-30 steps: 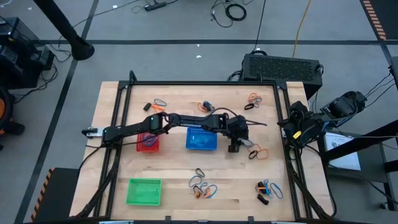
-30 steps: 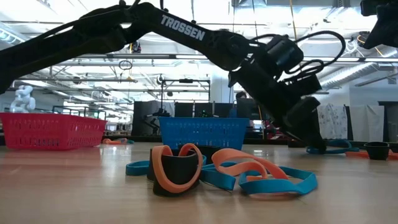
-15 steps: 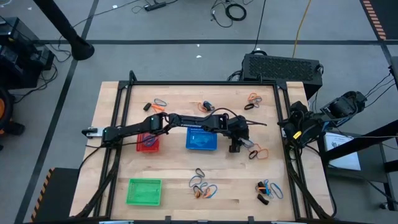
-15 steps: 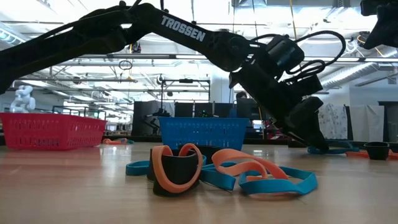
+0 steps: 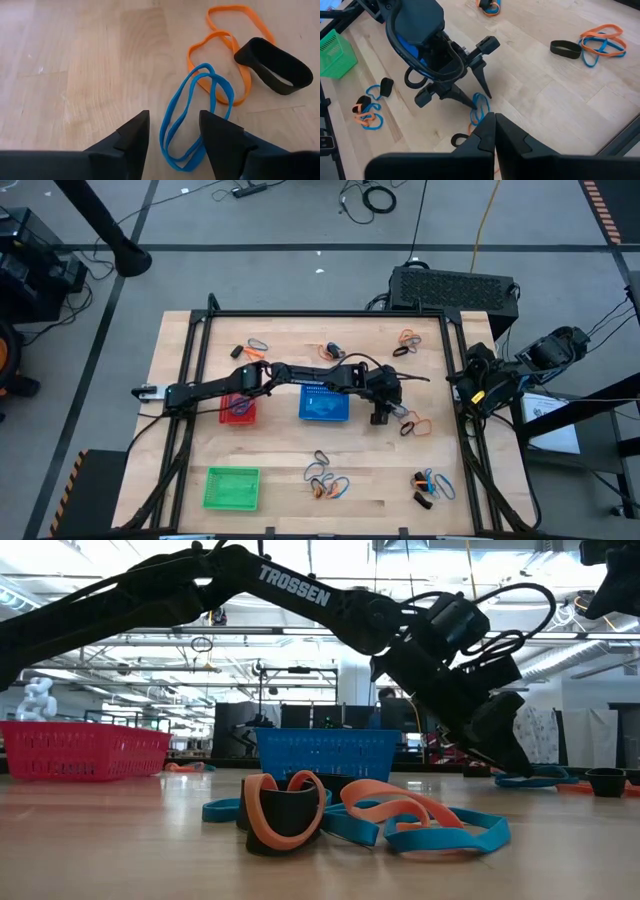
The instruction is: Sort rubber bands into baskets
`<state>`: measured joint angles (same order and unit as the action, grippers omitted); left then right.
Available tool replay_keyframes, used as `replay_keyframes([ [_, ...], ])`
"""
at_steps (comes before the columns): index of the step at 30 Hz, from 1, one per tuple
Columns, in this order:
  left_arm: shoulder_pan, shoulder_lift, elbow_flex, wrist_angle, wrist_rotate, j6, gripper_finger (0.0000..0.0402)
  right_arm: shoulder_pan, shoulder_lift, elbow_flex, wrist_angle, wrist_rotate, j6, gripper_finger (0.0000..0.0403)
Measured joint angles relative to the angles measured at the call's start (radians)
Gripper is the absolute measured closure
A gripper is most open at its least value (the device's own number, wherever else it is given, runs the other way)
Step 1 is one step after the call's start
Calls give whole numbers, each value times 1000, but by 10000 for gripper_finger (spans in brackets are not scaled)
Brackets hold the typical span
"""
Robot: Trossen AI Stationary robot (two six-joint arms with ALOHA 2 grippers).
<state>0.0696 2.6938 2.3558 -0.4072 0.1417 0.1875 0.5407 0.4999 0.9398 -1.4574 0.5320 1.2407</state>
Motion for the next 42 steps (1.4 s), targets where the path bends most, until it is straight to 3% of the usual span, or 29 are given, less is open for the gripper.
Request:
replay_keyframes([
  [9, 0, 0, 0, -2, 19, 1, 283, 0, 0, 0, -4, 12, -3, 403],
  [20, 0, 0, 0, -11, 27, 0, 393, 0, 0, 0, -5, 21, 3, 403],
  [26, 0, -14, 0, -31, 28, 0, 398, 0, 0, 0, 59, 54, -10, 403],
  [34, 2, -138, 3, -71, 27, 1, 400, 0, 6, 0, 96, 115, -33, 403],
  [42, 4, -252, 1, -236, 25, -7, 401, 0, 27, -6, 143, 133, -32, 403],
])
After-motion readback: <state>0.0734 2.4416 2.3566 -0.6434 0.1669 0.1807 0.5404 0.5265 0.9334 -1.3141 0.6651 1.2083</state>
